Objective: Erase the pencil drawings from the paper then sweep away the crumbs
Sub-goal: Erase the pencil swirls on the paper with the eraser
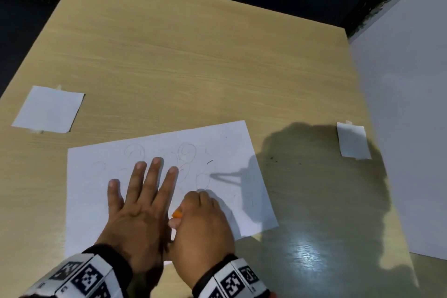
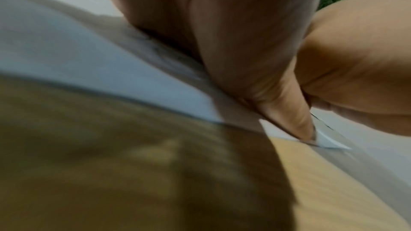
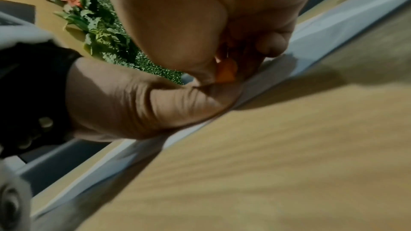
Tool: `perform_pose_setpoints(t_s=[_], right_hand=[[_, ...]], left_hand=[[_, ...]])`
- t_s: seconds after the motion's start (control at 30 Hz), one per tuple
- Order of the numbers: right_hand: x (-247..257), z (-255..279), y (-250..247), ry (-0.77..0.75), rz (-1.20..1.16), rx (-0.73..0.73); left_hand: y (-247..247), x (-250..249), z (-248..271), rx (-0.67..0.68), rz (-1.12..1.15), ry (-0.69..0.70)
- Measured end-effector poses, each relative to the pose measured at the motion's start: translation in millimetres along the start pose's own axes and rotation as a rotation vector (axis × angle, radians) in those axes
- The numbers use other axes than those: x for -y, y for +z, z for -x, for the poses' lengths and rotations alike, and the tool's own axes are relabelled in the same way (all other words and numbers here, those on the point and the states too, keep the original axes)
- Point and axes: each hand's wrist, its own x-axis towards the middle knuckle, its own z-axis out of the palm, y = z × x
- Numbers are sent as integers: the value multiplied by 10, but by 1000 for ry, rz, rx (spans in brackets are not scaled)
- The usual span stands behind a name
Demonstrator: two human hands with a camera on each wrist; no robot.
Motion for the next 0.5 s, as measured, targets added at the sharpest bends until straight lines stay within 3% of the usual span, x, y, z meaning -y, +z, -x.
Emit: perform_pose_setpoints(t_s=[0.27,0.33,0.43,0.5], right_hand=[[-821,-105,-615,347,134,-336],[-663,-84,-519,309,80,-263],[-130,71,-94,60,6,51],[-78,115,71,-21,4,32]], left_hand=[[-111,-38,-42,150,51,-42],[-92,-39,-47,131,86,-49],[13,8,-38,35,13,4],[29,21,-38,15,4,0]])
